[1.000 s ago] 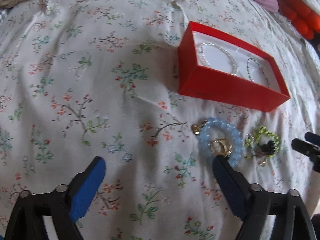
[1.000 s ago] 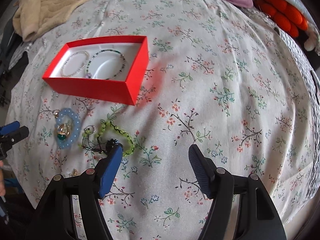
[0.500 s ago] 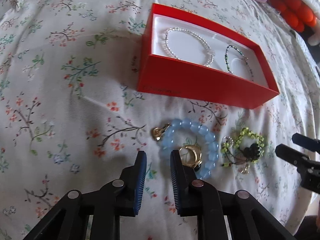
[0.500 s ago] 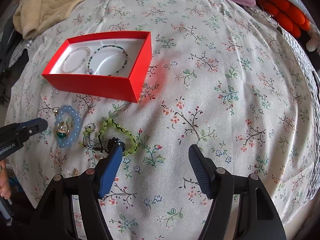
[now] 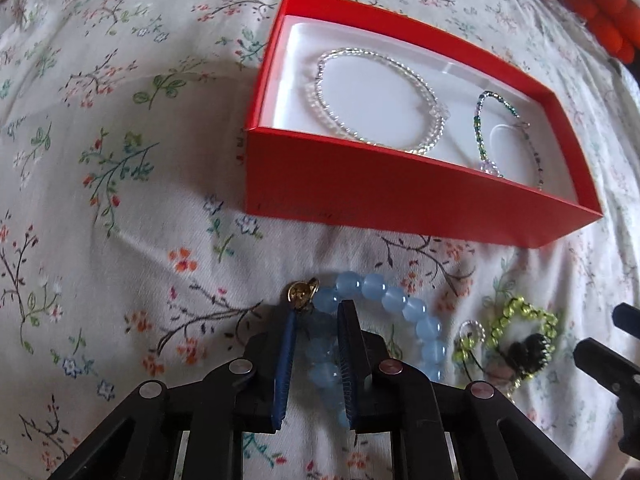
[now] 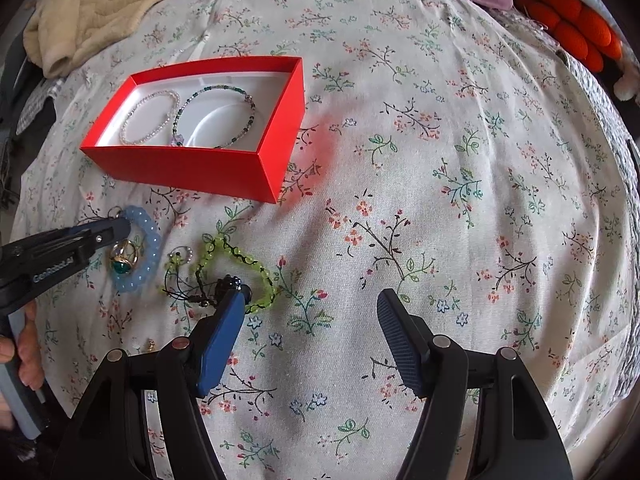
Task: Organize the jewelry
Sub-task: 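Grasp the light blue bead bracelet with the left tool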
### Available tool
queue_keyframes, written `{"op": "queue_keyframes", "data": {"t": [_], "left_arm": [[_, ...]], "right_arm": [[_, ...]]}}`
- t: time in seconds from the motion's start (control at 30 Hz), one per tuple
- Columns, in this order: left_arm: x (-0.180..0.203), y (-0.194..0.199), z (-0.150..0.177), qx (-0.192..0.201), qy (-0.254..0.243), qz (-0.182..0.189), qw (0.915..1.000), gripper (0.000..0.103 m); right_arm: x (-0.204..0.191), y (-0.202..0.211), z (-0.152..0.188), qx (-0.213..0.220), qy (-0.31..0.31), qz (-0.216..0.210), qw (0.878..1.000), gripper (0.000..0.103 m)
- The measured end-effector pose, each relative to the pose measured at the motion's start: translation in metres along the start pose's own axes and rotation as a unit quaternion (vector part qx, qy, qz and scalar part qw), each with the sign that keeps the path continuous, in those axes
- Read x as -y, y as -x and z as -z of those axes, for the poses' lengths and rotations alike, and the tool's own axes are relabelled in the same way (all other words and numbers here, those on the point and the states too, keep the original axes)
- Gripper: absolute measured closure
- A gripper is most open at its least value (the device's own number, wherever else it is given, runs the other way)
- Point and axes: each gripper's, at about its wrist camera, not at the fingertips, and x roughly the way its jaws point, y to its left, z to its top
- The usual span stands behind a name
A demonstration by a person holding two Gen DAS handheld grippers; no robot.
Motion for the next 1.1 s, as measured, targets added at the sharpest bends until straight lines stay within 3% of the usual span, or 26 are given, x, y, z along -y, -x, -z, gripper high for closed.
{"op": "queue_keyframes", "data": {"t": [0.17, 0.57, 0.7, 0.93, 1.03, 1.1], "left_arm": [[0.009, -0.002, -0.002, 0.008, -0.012, -0.019, 0.9997, 0.094], [0.002, 0.038, 0.002, 0.042, -0.02, 0.004, 0.9989, 0.094], [-0.002, 0.043, 0.007, 0.043, -0.023, 0.006, 0.9988, 0.094], [-0.007, 0.04, 0.012, 0.037, -0.019, 0.002, 0.9991, 0.094], [-0.007, 0.039, 0.013, 0.035, -0.019, 0.003, 0.9992, 0.094], [-0.007, 0.04, 0.013, 0.035, -0.02, 0.003, 0.9992, 0.094]], "right_arm": [[0.003, -0.006, -0.002, -0.007, -0.008, -0.001, 1.0, 0.032], [0.007, -0.015, -0.012, -0.004, -0.024, 0.009, 1.0, 0.033], [0.001, -0.026, -0.015, -0.016, -0.019, 0.0, 1.0, 0.051], [-0.013, -0.038, -0.017, -0.019, 0.004, 0.031, 0.999, 0.064], [-0.026, -0.04, -0.016, -0.015, 0.028, 0.043, 0.999, 0.076], [-0.032, -0.04, -0.015, -0.014, 0.045, 0.045, 0.998, 0.095]]}}
